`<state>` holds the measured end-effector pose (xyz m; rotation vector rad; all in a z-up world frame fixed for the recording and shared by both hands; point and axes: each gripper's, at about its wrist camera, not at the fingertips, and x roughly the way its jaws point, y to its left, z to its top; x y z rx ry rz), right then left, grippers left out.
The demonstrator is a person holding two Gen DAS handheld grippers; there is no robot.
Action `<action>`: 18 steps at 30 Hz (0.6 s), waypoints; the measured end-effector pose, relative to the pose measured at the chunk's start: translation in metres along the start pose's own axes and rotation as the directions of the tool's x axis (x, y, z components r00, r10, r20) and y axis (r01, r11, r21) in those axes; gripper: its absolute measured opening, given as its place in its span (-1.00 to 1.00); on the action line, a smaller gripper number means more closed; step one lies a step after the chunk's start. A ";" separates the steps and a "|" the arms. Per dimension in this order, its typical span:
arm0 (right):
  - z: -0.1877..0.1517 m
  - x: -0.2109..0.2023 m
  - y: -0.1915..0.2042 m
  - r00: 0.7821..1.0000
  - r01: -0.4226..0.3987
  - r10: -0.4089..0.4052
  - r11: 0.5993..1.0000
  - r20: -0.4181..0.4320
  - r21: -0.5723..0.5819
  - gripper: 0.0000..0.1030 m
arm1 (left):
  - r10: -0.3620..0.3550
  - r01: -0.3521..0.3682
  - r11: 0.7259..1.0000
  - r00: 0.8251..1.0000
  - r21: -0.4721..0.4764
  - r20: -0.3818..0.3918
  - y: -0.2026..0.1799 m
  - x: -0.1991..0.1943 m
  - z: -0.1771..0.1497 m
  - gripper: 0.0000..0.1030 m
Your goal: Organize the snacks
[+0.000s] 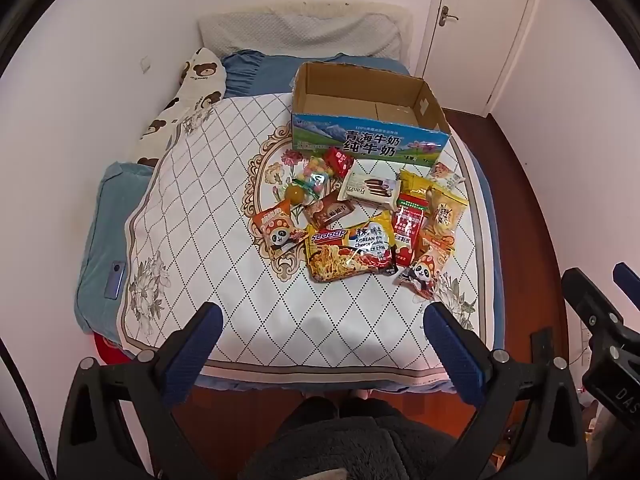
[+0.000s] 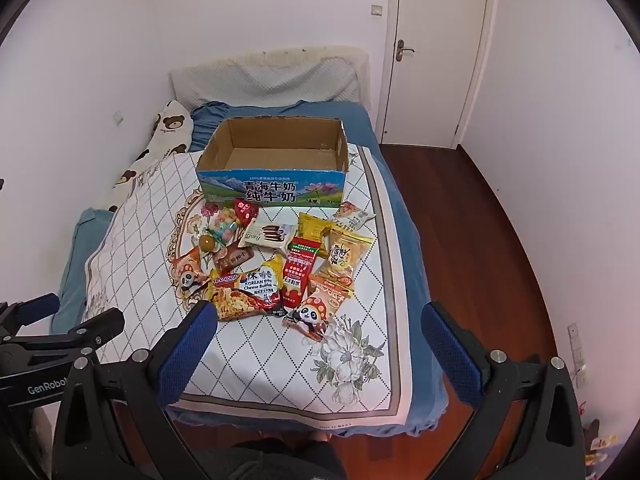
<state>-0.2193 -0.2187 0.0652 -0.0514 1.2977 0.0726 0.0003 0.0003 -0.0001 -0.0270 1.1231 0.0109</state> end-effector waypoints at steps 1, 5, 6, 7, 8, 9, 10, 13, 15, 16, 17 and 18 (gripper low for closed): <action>0.000 0.000 0.000 1.000 0.002 -0.002 1.000 -0.002 -0.002 1.00 | 0.004 -0.004 1.000 1.000 0.004 0.001 0.000 0.000 0.000 1.00; 0.000 -0.001 0.000 1.000 0.004 -0.004 1.000 0.000 0.001 1.00 | 0.007 -0.007 1.000 1.000 0.008 0.006 0.001 -0.005 0.003 1.00; 0.000 -0.001 0.000 1.000 0.004 -0.004 1.000 -0.001 0.003 1.00 | 0.006 -0.006 1.000 1.000 0.008 0.009 0.004 -0.008 0.006 1.00; 0.000 -0.001 0.000 1.000 0.002 -0.002 1.000 -0.001 0.003 1.00 | 0.005 -0.005 1.000 1.000 0.008 0.010 0.003 -0.008 0.007 1.00; 0.000 -0.001 0.000 1.000 0.001 -0.001 1.000 -0.003 0.003 1.00 | 0.003 -0.003 1.000 1.000 0.007 0.011 0.004 -0.009 0.008 1.00; 0.001 -0.001 0.000 1.000 0.000 0.000 1.000 -0.004 0.003 1.00 | 0.000 0.000 1.000 1.000 0.006 0.013 0.006 -0.009 0.008 1.00; 0.001 -0.001 -0.001 1.000 -0.001 0.001 1.000 -0.004 0.004 1.00 | -0.001 0.001 1.000 1.000 0.009 0.014 0.006 -0.009 0.007 1.00; -0.001 -0.002 0.001 1.000 -0.003 0.003 1.000 -0.005 0.005 1.00 | 0.004 -0.004 1.000 1.000 0.004 0.020 0.002 -0.008 0.005 1.00; -0.002 -0.002 0.000 1.000 -0.003 0.003 1.000 -0.006 0.003 1.00 | 0.005 -0.005 1.000 1.000 0.004 0.021 0.001 -0.008 0.004 1.00; -0.002 -0.003 0.000 1.000 -0.002 0.003 1.000 -0.006 0.005 1.00 | 0.005 -0.005 1.000 1.000 0.003 0.022 0.001 -0.008 0.004 1.00; -0.003 -0.003 0.000 1.000 -0.003 0.003 1.000 -0.006 0.006 1.00 | 0.006 -0.006 1.000 1.000 0.004 0.022 0.001 -0.008 0.004 1.00; -0.004 -0.002 -0.001 1.000 -0.004 0.004 1.000 -0.007 0.007 1.00 | 0.005 -0.006 1.000 1.000 0.003 0.023 0.001 -0.008 0.004 1.00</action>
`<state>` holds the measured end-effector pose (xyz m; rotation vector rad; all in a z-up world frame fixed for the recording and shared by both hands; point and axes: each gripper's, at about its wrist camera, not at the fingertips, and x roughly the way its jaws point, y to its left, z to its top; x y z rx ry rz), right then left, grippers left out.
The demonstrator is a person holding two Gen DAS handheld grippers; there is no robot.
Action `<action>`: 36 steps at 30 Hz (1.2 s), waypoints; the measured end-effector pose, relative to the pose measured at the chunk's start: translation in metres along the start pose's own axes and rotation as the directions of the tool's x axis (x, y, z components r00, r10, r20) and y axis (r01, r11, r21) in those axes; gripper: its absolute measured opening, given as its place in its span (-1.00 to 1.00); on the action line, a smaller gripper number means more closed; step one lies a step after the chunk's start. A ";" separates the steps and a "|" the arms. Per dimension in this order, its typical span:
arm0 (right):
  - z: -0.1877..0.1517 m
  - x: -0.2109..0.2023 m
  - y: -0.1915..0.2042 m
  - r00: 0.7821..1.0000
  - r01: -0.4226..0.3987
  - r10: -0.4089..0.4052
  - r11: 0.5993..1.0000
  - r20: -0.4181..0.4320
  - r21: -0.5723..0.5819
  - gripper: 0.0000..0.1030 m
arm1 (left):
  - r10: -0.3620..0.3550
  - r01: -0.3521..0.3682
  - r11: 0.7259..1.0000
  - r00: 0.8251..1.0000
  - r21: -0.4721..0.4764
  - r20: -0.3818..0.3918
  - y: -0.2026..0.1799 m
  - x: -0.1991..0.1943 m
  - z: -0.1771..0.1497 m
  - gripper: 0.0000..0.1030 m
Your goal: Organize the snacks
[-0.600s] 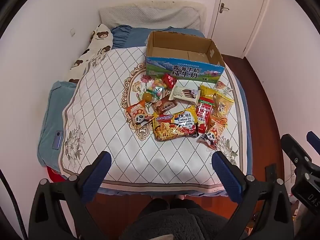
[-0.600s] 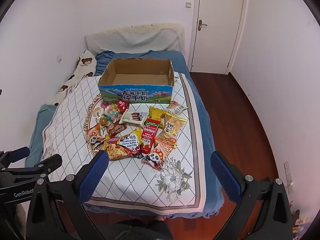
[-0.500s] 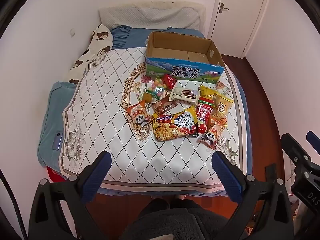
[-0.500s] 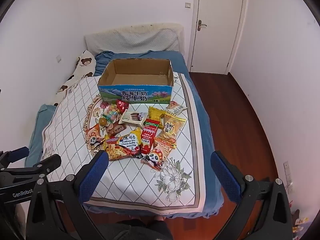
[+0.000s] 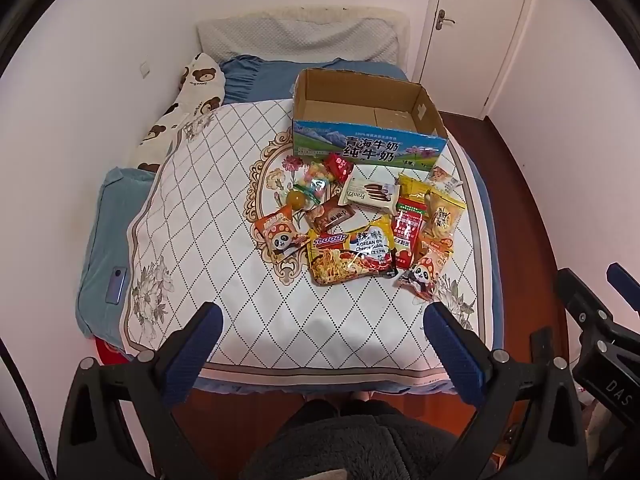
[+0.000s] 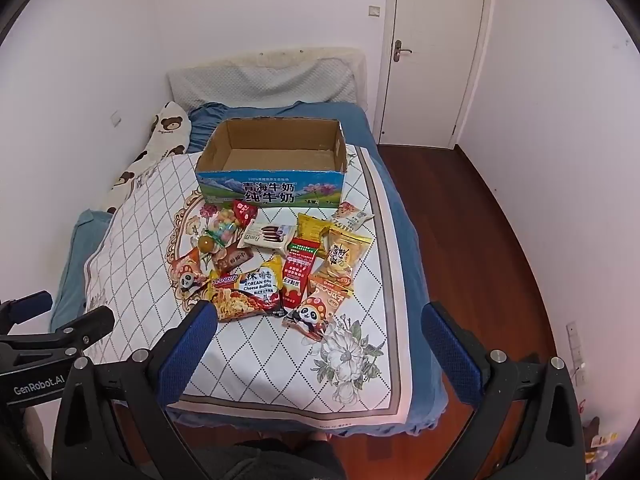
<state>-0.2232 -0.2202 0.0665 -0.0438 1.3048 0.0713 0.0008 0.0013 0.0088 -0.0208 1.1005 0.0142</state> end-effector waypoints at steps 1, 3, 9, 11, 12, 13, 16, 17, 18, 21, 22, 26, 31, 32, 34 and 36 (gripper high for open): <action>0.000 -0.001 0.002 1.000 0.003 -0.003 1.000 0.000 -0.004 1.00 | -0.001 0.001 1.000 1.000 0.000 0.002 0.000 -0.001 0.000 1.00; 0.002 0.000 0.003 1.000 0.002 -0.002 1.000 0.000 -0.001 1.00 | -0.005 0.005 1.000 1.000 0.003 0.004 0.002 -0.003 -0.001 1.00; -0.001 -0.003 0.007 1.000 0.013 -0.013 1.000 -0.003 -0.004 1.00 | -0.008 0.008 1.000 1.000 0.003 0.004 0.002 -0.005 0.000 1.00; -0.002 -0.003 0.007 1.000 0.013 -0.013 1.000 -0.004 0.000 1.00 | -0.008 0.008 1.000 1.000 0.005 0.005 0.001 -0.006 0.001 1.00; -0.003 -0.003 0.007 1.000 0.015 -0.015 1.000 -0.004 0.001 1.00 | -0.009 0.009 1.000 1.000 0.004 0.005 0.002 -0.006 0.001 1.00; -0.003 -0.003 0.006 1.000 0.015 -0.015 1.000 -0.002 -0.001 1.00 | -0.009 0.009 1.000 1.000 0.005 0.005 0.002 -0.006 0.001 1.00; -0.002 -0.002 0.006 1.000 0.014 -0.014 1.000 -0.002 -0.001 1.00 | -0.010 0.010 1.000 1.000 0.006 0.006 0.001 -0.006 0.002 1.00; -0.002 -0.002 0.006 1.000 0.014 -0.014 1.000 -0.002 0.000 1.00 | -0.009 0.009 1.000 1.000 0.008 0.006 0.000 -0.007 0.002 1.00; -0.002 -0.002 0.006 1.000 0.014 -0.014 1.000 -0.002 0.000 1.00 | -0.009 0.009 1.000 1.000 0.008 0.006 0.000 -0.007 0.002 1.00; -0.002 -0.003 0.005 1.000 0.013 -0.013 1.000 -0.001 0.003 1.00 | -0.009 0.009 1.000 1.000 0.009 0.006 -0.001 -0.008 0.004 1.00; -0.001 -0.003 0.006 1.000 0.014 -0.014 1.000 -0.002 0.000 1.00 | -0.009 0.009 1.000 1.000 0.009 0.007 -0.001 -0.009 0.006 1.00; -0.001 -0.003 0.005 1.000 0.013 -0.013 1.000 -0.002 0.001 1.00 | -0.012 0.012 1.000 1.000 0.009 0.008 -0.001 -0.009 0.006 1.00; -0.001 -0.003 0.005 1.000 0.014 -0.014 1.000 -0.002 0.002 1.00 | -0.015 0.014 1.000 1.000 0.015 0.008 -0.003 -0.007 0.007 1.00; -0.001 -0.003 0.005 1.000 0.012 -0.012 1.000 -0.001 0.004 1.00 | -0.014 0.014 1.000 1.000 0.016 0.007 -0.003 -0.007 0.008 1.00; -0.001 -0.003 0.006 1.000 0.014 -0.014 1.000 -0.001 0.001 1.00 | -0.015 0.015 1.000 1.000 0.015 0.008 -0.003 -0.007 0.007 1.00; -0.002 -0.003 0.005 1.000 0.012 -0.012 1.000 -0.002 0.004 1.00 | -0.016 0.016 1.000 1.000 0.016 0.009 -0.003 -0.007 0.007 1.00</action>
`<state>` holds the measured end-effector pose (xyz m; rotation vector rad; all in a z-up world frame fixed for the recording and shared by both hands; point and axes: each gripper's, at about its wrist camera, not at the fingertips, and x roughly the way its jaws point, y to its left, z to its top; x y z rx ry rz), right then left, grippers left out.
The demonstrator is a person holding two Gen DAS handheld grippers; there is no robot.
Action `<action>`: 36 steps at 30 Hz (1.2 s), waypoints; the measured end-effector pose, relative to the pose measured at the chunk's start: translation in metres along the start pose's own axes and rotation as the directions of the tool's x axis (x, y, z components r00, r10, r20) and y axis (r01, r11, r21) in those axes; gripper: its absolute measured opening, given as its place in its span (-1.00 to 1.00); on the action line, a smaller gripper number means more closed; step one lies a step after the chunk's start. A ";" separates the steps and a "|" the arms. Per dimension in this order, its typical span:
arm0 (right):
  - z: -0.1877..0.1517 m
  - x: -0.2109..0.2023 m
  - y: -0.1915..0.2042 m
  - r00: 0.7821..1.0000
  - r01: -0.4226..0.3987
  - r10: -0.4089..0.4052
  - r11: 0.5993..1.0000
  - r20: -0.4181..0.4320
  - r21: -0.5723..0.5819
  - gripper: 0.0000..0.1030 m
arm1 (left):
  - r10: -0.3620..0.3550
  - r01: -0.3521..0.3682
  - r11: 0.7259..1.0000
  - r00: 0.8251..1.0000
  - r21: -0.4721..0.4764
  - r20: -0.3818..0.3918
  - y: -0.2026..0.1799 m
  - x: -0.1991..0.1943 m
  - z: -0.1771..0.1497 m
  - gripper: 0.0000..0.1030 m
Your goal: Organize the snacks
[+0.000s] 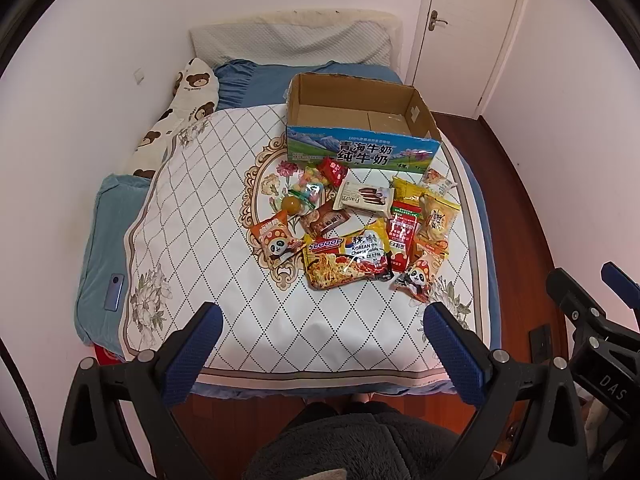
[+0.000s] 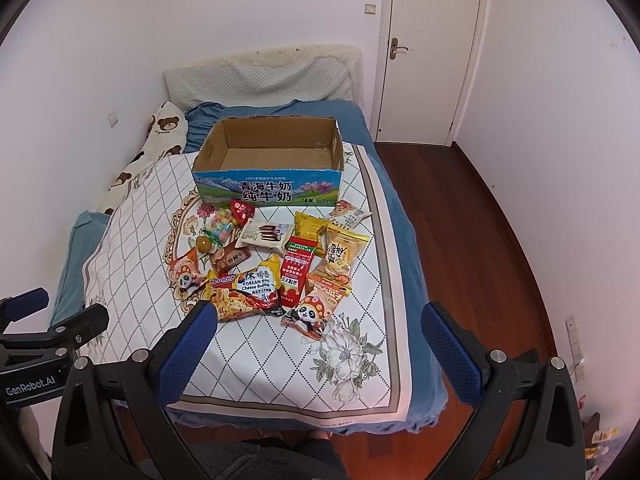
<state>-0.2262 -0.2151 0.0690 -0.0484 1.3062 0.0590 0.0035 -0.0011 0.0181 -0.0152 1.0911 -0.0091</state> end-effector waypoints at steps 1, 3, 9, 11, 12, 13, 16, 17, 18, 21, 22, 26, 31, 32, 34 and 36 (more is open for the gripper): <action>0.002 -0.001 0.000 1.000 -0.001 0.001 1.000 -0.002 -0.001 1.00 | 0.000 0.000 1.000 1.000 0.001 -0.001 0.000 0.000 0.001 1.00; 0.001 -0.001 0.000 1.000 0.000 0.000 1.000 -0.001 0.000 1.00 | -0.003 0.003 1.000 1.000 0.001 -0.001 -0.001 0.000 0.000 1.00; 0.007 0.000 -0.001 1.000 0.003 -0.003 1.000 0.003 0.005 1.00 | -0.008 0.008 1.000 1.000 0.007 0.004 -0.002 0.002 -0.001 1.00; 0.008 0.001 -0.002 1.000 0.002 -0.002 1.000 0.004 0.007 1.00 | -0.008 0.008 1.000 1.000 0.009 0.005 -0.003 0.003 0.000 1.00; 0.008 0.000 -0.003 1.000 0.001 -0.001 1.000 0.004 0.009 1.00 | -0.009 0.009 1.000 1.000 0.009 0.004 -0.003 0.003 0.000 1.00; 0.008 0.000 -0.002 1.000 0.002 -0.002 1.000 0.004 0.007 1.00 | -0.008 0.008 1.000 1.000 0.011 0.005 -0.003 0.003 0.000 1.00; 0.008 0.000 -0.003 1.000 0.001 -0.001 1.000 0.006 0.009 1.00 | -0.008 0.008 1.000 1.000 0.010 0.004 -0.003 0.003 0.001 1.00; 0.009 0.001 -0.003 1.000 0.001 -0.001 1.000 0.006 0.010 1.00 | -0.008 0.008 1.000 1.000 0.008 0.005 -0.004 0.003 0.001 1.00; 0.009 0.001 -0.003 1.000 0.001 -0.001 1.000 0.006 0.010 1.00 | -0.008 0.008 1.000 1.000 0.009 0.006 -0.004 0.003 0.001 1.00; 0.008 0.001 -0.004 1.000 0.000 0.000 1.000 0.009 0.013 1.00 | -0.010 0.010 1.000 1.000 0.012 0.006 -0.005 0.003 0.003 1.00; 0.008 0.001 -0.005 1.000 0.000 0.000 1.000 0.009 0.015 1.00 | -0.010 0.010 1.000 1.000 0.012 0.006 -0.005 0.003 0.003 1.00; 0.009 0.001 -0.005 1.000 0.001 -0.001 1.000 0.010 0.016 1.00 | -0.015 0.015 1.000 1.000 0.012 0.003 -0.005 0.002 0.002 1.00; 0.008 0.000 -0.006 1.000 -0.001 0.001 1.000 0.009 0.018 1.00 | -0.014 0.014 1.000 1.000 0.012 0.005 -0.007 0.002 0.002 1.00; 0.009 0.000 -0.006 1.000 -0.002 0.001 1.000 0.009 0.018 1.00 | -0.015 0.015 1.000 1.000 0.011 0.005 -0.007 0.002 0.002 1.00; 0.008 0.000 -0.007 1.000 -0.003 0.003 1.000 0.008 0.019 1.00 | -0.015 0.015 1.000 1.000 0.011 0.002 -0.008 0.003 0.003 1.00; 0.007 0.000 -0.008 1.000 -0.005 0.005 1.000 0.009 0.022 1.00 | -0.019 0.019 1.000 1.000 0.008 -0.004 -0.009 0.003 0.000 1.00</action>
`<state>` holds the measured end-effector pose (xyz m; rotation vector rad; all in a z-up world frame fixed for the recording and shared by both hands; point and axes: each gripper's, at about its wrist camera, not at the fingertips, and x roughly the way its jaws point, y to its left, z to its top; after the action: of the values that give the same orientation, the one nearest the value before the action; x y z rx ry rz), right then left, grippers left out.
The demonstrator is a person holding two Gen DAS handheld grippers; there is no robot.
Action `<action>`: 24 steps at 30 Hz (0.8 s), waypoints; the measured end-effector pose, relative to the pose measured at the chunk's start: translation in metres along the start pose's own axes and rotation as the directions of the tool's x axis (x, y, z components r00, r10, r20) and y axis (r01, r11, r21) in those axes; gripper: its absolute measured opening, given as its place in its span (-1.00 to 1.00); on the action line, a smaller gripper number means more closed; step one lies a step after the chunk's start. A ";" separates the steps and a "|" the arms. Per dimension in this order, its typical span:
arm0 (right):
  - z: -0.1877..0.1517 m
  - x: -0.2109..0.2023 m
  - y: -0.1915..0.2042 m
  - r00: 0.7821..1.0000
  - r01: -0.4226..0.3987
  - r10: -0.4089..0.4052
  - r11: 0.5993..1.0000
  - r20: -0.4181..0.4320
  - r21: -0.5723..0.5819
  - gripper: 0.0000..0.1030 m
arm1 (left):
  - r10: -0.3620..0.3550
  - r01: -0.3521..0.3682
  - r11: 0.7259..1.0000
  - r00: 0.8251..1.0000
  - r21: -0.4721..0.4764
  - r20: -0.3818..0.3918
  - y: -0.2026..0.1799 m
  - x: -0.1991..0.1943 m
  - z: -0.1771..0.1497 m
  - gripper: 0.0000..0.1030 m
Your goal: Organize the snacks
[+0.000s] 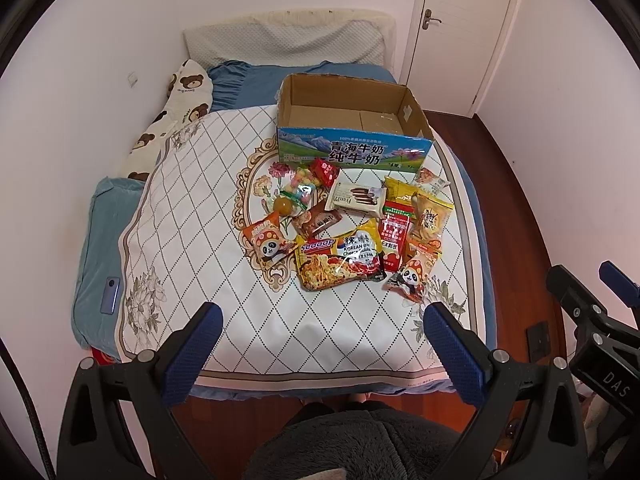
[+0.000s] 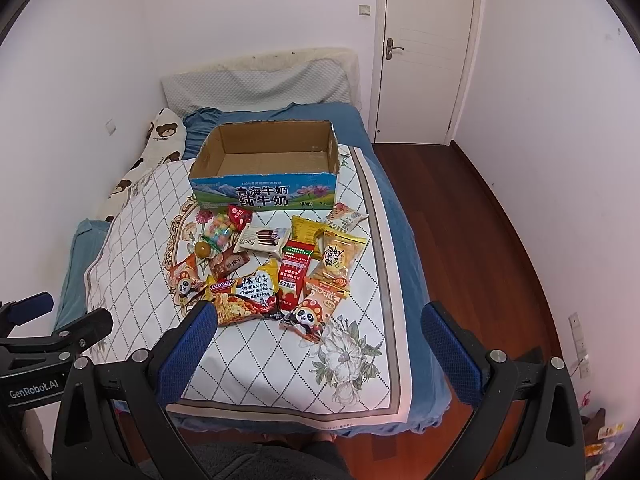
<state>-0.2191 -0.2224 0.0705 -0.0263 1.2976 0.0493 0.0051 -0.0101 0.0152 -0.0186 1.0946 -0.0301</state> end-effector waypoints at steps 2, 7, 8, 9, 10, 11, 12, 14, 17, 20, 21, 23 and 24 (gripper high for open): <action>-0.002 0.001 -0.001 1.000 -0.011 0.011 1.000 -0.006 0.006 1.00 | -0.002 0.002 1.000 1.000 0.001 -0.004 -0.001 0.002 -0.001 1.00; -0.009 0.028 -0.013 0.994 -0.089 0.093 0.993 -0.056 0.074 1.00 | 0.031 -0.032 0.998 0.999 0.047 0.026 -0.006 0.027 0.004 1.00; -0.010 0.038 -0.016 0.992 -0.105 0.111 0.990 -0.063 0.092 1.00 | 0.072 -0.075 0.994 0.996 0.081 0.044 -0.009 0.035 0.007 1.00; -0.012 0.050 -0.020 0.990 -0.108 0.117 0.988 -0.077 0.111 1.00 | 0.107 -0.114 0.987 0.992 0.115 0.061 -0.012 0.043 0.009 1.00; -0.013 0.067 -0.025 0.988 -0.108 0.121 0.985 -0.097 0.132 1.00 | 0.132 -0.142 0.979 0.988 0.149 0.075 -0.015 0.052 0.011 1.00; -0.015 0.081 -0.029 0.986 -0.115 0.131 0.982 -0.102 0.148 1.00 | 0.172 -0.184 0.962 0.982 0.203 0.080 -0.020 0.069 0.014 1.00; -0.017 0.098 -0.032 0.986 -0.101 0.121 0.982 -0.117 0.162 1.00 | 0.190 -0.201 0.948 0.979 0.248 0.071 -0.023 0.083 0.016 1.00; -0.021 0.129 -0.039 0.978 -0.109 0.139 0.976 -0.154 0.190 1.00 | 0.209 -0.213 0.913 0.977 0.347 0.049 -0.030 0.111 0.017 1.00; -0.031 0.180 -0.048 0.950 -0.146 0.207 0.956 -0.234 0.255 1.00 | 0.250 -0.228 0.814 0.968 0.534 0.032 -0.050 0.158 0.013 1.00; -0.040 0.223 -0.053 0.924 -0.160 0.251 0.939 -0.289 0.306 1.00 | 0.276 -0.223 0.681 0.960 0.698 0.037 -0.068 0.200 0.007 1.00; -0.043 0.233 -0.053 0.917 -0.158 0.259 0.934 -0.304 0.319 1.00 | 0.271 -0.204 0.639 0.962 0.741 0.032 -0.073 0.214 0.006 1.00; -0.048 0.252 -0.055 0.909 -0.132 0.255 0.927 -0.329 0.352 1.00 | 0.258 -0.143 0.568 0.966 0.810 -0.010 -0.079 0.243 0.005 1.00; -0.052 0.260 -0.055 0.905 -0.127 0.259 0.921 -0.337 0.368 1.00 | 0.254 -0.123 0.528 0.967 0.840 -0.018 -0.082 0.258 0.005 1.00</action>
<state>-0.1960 -0.2741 -0.1942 0.4113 1.6813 -0.0090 0.1266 -0.1007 -0.2091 1.0054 1.1229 -0.3703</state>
